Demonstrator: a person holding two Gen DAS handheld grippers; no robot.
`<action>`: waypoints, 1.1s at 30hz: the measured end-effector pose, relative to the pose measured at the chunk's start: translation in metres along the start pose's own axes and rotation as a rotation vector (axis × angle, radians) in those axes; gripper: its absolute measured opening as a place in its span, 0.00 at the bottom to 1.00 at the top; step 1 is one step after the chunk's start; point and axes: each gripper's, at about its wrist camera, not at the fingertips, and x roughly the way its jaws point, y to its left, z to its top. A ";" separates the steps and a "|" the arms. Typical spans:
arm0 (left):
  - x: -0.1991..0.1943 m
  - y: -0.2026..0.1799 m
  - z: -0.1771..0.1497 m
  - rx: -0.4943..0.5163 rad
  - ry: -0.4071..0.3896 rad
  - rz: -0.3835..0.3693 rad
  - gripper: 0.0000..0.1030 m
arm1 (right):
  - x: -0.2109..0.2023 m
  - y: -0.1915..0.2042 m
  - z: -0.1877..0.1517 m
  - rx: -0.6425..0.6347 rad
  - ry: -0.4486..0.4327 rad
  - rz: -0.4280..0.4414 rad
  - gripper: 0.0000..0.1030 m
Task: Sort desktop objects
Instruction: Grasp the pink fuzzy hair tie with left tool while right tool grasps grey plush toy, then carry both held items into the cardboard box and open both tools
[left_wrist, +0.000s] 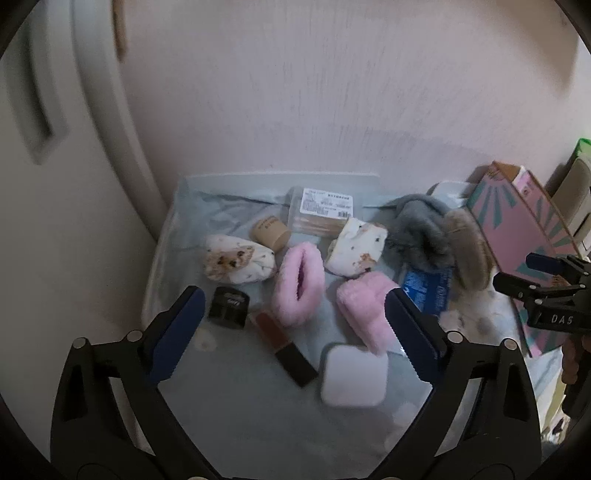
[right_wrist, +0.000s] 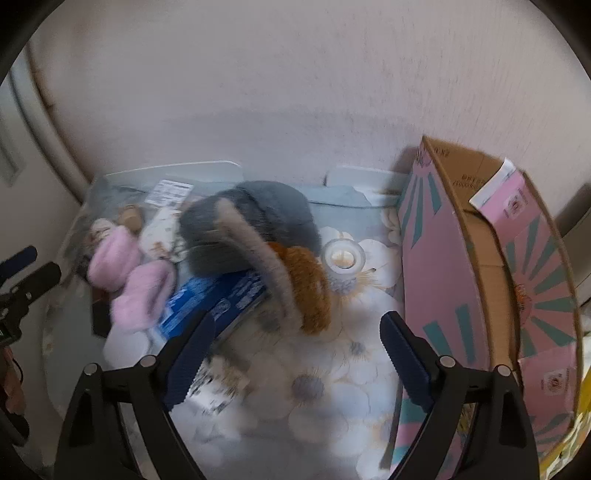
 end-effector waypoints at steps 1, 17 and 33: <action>0.006 0.001 0.000 -0.003 0.008 -0.002 0.92 | 0.005 -0.002 0.002 0.004 0.007 -0.003 0.85; 0.070 -0.002 -0.009 -0.019 0.134 -0.061 0.42 | 0.041 -0.001 0.002 -0.030 0.103 0.023 0.34; 0.037 -0.011 0.005 -0.015 0.106 -0.070 0.24 | -0.003 -0.001 -0.002 -0.019 0.073 0.014 0.26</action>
